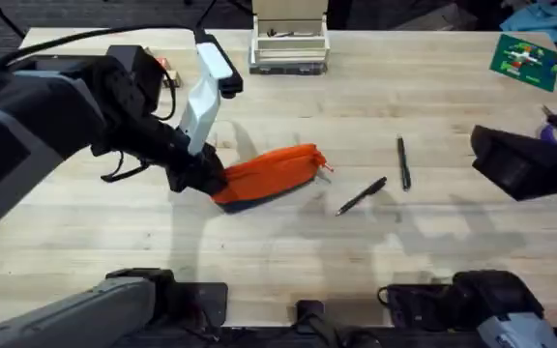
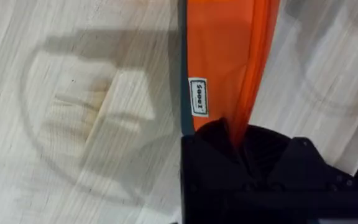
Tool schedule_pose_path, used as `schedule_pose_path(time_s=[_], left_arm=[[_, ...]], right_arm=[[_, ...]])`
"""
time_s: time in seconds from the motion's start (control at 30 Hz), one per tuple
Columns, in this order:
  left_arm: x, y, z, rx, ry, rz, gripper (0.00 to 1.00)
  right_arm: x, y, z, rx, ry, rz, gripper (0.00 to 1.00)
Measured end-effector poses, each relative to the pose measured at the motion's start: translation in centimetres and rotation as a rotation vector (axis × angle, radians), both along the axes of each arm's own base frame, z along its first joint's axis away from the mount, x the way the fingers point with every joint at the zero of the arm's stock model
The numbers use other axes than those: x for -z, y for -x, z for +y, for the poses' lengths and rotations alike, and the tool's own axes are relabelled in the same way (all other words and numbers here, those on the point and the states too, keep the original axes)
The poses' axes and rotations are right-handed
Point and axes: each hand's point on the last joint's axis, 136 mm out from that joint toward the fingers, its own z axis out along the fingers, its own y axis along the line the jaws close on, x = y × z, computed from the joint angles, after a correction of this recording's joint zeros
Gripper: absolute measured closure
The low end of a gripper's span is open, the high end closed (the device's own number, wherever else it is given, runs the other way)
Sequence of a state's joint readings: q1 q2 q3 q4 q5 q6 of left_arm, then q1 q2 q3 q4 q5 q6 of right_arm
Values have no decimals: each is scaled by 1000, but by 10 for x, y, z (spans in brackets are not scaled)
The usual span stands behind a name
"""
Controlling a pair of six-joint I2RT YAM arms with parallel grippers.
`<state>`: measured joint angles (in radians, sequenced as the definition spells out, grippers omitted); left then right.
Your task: Unzip the bag, pick up the pens from the table one at a time and place them inside, then zip the bag closed.
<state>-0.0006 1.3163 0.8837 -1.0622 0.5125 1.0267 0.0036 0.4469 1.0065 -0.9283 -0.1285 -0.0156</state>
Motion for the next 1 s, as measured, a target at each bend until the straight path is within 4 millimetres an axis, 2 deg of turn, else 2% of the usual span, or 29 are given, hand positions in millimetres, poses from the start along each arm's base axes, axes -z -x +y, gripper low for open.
schedule_pose_path(time_s=[0.27, 0.5, 0.77, 1.0], left_arm=[[0, 0, 0, 0, 0, 0, 956], [0, 0, 0, 0, 0, 0, 956], [0, 0, 0, 0, 0, 0, 958], [0, 0, 0, 0, 0, 0, 958]], right_arm=[[-1, 1, 18, -99, -49, 9, 3], [10, -9, 42, -223, -124, 102, 3], [30, -26, 64, -333, -221, 256, 4], [56, -44, 78, -394, -307, 419, 4]])
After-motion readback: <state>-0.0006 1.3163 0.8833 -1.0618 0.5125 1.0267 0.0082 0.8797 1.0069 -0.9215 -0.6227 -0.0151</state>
